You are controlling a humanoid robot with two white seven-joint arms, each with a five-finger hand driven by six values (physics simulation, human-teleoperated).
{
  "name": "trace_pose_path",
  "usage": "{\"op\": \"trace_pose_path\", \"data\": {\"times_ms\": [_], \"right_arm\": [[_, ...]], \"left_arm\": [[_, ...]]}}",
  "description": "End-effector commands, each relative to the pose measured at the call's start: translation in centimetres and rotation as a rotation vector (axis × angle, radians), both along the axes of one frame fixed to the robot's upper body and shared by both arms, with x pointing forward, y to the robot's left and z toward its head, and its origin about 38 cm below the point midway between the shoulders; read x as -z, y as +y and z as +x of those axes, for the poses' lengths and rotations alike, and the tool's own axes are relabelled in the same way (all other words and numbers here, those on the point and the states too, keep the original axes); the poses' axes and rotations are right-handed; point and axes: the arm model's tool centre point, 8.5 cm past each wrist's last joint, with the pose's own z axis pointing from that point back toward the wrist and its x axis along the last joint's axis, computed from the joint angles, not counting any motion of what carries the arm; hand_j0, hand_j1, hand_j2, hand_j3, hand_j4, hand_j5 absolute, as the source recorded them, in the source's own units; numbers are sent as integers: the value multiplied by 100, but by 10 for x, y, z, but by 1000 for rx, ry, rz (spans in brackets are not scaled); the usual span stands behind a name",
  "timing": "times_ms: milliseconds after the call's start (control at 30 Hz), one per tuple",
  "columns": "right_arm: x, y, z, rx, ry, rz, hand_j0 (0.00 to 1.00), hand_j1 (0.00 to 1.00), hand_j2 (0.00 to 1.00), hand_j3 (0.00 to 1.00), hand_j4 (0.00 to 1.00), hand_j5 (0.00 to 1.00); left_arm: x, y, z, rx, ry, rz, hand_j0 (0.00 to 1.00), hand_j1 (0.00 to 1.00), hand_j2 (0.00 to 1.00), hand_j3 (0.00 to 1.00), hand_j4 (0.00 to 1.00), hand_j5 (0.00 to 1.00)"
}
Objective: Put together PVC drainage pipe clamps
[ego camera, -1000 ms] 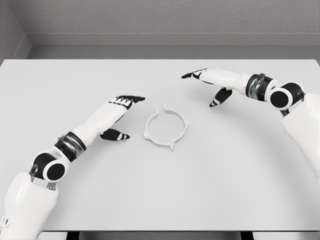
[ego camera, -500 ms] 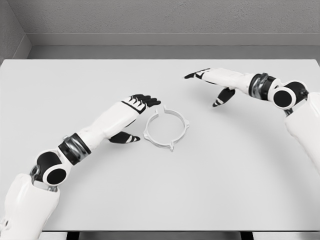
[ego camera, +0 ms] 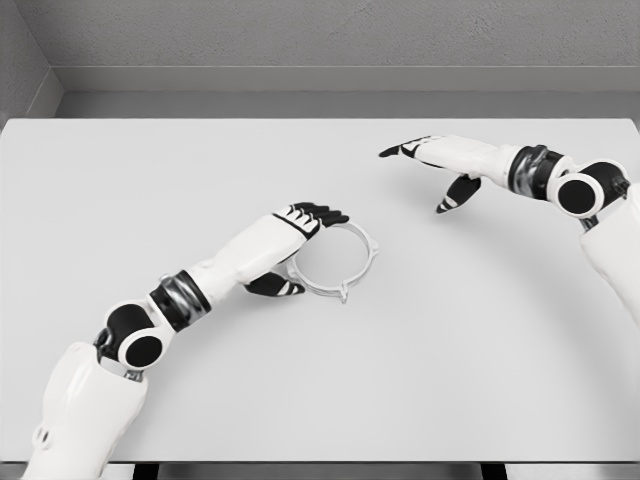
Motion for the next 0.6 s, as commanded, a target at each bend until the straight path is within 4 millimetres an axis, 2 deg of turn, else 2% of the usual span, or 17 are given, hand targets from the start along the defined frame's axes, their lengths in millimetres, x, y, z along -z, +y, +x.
{"op": "trace_pose_path", "data": {"times_ms": [0,133,567], "right_arm": [[-7,-12,-3,6,-15,-24,100,100,100,100,100,100],[-12,-18,-5,2,-29,-41,100,100,100,100,100,100],[-15,-14,-7,-11,-38,-43,100,100,100,100,100,100]], "left_arm": [[4,-1,1,-3,17,-7,100,100,100,100,100,100],[6,-2,5,-7,22,-8,100,100,100,100,100,100],[14,-1,9,-17,50,-5,100,100,100,100,100,100]]}}
